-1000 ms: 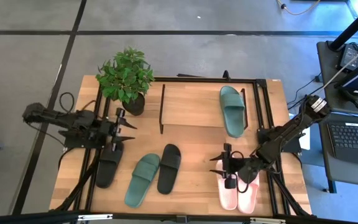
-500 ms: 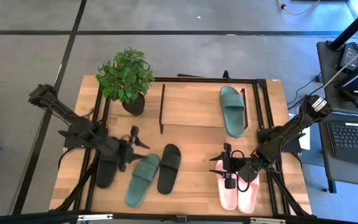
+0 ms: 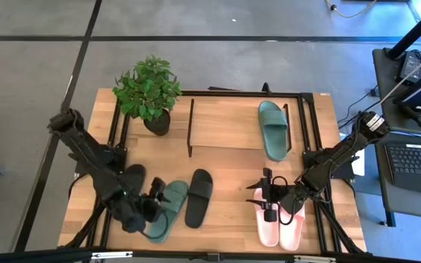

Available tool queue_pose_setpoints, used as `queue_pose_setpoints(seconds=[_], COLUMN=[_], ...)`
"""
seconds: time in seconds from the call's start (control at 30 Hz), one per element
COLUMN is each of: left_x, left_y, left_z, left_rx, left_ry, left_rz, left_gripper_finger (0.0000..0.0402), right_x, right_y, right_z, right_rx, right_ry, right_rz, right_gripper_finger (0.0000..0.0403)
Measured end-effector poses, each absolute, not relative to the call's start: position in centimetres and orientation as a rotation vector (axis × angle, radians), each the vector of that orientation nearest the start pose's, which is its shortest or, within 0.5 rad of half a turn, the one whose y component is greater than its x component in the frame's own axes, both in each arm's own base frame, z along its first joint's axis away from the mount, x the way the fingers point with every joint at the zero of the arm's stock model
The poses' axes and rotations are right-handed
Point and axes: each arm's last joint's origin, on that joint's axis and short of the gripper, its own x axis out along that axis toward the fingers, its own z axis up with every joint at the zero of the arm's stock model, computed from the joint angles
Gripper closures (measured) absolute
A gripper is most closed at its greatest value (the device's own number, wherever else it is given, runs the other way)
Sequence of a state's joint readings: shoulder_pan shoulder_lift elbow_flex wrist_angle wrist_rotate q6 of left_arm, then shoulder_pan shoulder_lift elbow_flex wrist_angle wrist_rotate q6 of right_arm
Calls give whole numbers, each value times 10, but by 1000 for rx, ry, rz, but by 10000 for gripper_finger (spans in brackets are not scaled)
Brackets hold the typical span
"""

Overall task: Pick and place slides into the shelf
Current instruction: Put the green slides on the shelf

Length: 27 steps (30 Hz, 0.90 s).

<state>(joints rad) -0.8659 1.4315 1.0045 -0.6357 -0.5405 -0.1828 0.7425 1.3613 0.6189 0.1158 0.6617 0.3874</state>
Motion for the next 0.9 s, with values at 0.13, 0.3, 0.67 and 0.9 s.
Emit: queue_pose_setpoints(seconds=[0.13, 0.3, 0.67, 0.9], left_x=[191, 197, 218, 225], left_y=[-212, -215, -199, -192], left_z=[219, 203, 179, 178], left_rx=[535, 590, 573, 559], left_ry=[879, 930, 1084, 1096], left_rz=[-211, -213, -167, -140], left_gripper_finger=[231, 231, 231, 285], right_x=[203, 203, 203, 203], right_y=[162, 162, 163, 162], right_z=[187, 187, 187, 187], right_rx=[-23, -2, 26, 26], right_ry=[481, 480, 480, 480], right_rz=[-16, -21, -27, -27], right_gripper_finger=[198, 198, 198, 198])
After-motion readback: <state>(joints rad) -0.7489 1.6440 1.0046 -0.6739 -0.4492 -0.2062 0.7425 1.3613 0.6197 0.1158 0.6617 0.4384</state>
